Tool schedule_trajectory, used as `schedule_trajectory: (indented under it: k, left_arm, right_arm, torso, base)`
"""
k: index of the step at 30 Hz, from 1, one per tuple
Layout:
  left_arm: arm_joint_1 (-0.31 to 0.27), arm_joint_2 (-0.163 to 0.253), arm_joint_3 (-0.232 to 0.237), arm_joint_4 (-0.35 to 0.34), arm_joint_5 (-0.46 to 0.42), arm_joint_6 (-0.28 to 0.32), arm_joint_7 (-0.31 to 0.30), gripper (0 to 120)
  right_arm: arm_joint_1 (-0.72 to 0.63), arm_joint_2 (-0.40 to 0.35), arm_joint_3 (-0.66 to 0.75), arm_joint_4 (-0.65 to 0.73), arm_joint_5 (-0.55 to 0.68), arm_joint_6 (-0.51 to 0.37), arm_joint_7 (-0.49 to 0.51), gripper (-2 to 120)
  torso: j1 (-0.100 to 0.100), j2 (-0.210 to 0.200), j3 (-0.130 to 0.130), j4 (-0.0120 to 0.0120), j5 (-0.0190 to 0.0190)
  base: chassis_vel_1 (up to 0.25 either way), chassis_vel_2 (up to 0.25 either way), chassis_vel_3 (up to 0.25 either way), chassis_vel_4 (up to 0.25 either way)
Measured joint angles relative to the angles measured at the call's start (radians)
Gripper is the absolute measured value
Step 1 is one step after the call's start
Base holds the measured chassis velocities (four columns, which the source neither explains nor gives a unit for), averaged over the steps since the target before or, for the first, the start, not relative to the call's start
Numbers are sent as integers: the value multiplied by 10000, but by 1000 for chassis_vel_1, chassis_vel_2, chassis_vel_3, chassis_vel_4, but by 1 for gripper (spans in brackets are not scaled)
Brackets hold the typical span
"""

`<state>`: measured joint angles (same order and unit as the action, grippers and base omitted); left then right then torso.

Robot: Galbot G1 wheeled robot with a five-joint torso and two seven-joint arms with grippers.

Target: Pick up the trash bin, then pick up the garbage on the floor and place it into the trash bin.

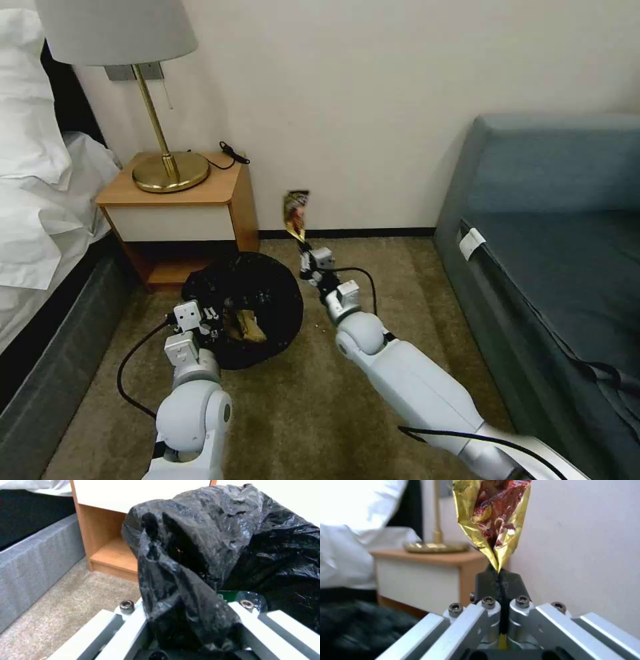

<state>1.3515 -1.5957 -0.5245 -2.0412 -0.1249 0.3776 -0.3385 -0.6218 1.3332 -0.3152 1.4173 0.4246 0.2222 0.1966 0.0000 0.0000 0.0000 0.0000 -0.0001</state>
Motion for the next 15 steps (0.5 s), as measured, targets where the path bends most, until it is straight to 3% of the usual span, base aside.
schedule_trajectory:
  k: [6,15]
  left_arm:
    - [-209,-76,55,282,-16,-4,-81,4]
    - [-474,-120,114,519,2,-26,-94,4]
  right_arm:
    - [274,-199,-908,485,299,-358,264,0]
    - [546,-285,-2025,114,496,-446,453,0]
  torso:
    - [0,-1,0,0,0]
    - [0,0,0,-1,1]
  base:
    - [0,0,0,0]
    - [0,0,0,0]
